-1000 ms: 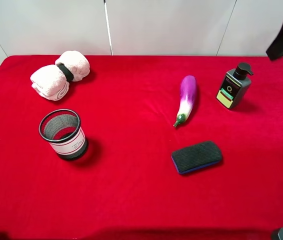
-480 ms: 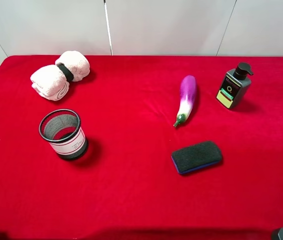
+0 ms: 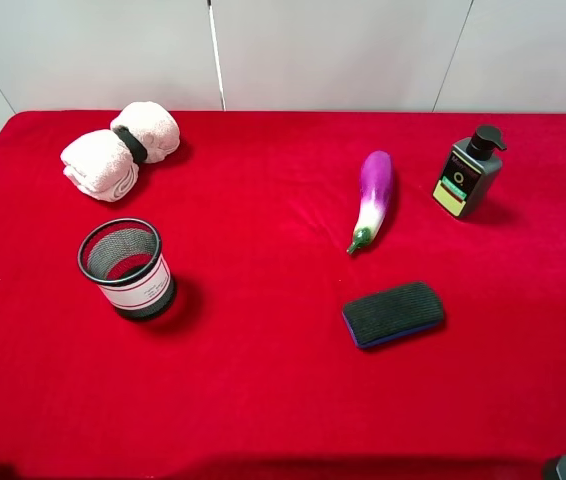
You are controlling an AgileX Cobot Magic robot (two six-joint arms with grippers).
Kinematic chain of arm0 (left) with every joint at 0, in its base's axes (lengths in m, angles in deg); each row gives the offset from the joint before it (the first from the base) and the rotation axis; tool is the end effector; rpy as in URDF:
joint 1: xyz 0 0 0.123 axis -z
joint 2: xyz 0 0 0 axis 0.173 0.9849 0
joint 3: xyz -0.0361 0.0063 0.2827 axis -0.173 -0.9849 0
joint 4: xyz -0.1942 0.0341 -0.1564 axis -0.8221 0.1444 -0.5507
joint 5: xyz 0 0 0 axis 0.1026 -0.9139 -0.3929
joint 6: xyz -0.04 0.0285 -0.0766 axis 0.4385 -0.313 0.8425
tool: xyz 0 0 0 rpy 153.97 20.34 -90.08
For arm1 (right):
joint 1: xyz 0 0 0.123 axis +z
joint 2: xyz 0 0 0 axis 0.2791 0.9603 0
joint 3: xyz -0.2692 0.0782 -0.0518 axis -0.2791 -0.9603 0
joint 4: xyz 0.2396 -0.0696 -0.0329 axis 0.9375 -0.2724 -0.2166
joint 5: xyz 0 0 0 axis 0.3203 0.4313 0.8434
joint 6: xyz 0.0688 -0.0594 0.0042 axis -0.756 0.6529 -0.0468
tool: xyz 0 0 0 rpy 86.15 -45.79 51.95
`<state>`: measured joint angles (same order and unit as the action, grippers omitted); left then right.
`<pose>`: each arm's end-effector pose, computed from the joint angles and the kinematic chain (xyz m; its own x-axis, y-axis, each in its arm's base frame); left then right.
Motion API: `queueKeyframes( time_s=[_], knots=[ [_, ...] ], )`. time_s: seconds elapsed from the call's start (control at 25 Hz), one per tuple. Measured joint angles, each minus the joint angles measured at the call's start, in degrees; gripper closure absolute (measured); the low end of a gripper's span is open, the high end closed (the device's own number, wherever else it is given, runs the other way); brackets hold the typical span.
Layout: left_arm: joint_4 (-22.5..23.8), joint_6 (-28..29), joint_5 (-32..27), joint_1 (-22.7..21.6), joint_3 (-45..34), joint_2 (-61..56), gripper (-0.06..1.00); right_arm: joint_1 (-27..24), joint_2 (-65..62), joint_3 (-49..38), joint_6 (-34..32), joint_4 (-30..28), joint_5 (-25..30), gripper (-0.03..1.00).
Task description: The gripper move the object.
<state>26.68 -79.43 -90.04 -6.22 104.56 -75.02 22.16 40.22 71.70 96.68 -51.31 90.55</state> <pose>-0.0037 -0.0017 0.2736 -0.4654 -0.0503 -0.8837 0.0467 0.9956 -0.0813 0.0474 0.0168 0.3057 -0.6021 -0.3108 -0.7354 -0.3588 0.9282 -0.0985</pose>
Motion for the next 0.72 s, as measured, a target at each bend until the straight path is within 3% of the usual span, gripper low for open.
queueKeyframes(
  time_s=[0.72],
  knots=[
    [0.0, 0.0, 0.0, 0.0, 0.0, 0.0, -0.04, 0.0, -22.1, -6.4, 0.0, 3.9, -2.3, 0.28]
  ],
)
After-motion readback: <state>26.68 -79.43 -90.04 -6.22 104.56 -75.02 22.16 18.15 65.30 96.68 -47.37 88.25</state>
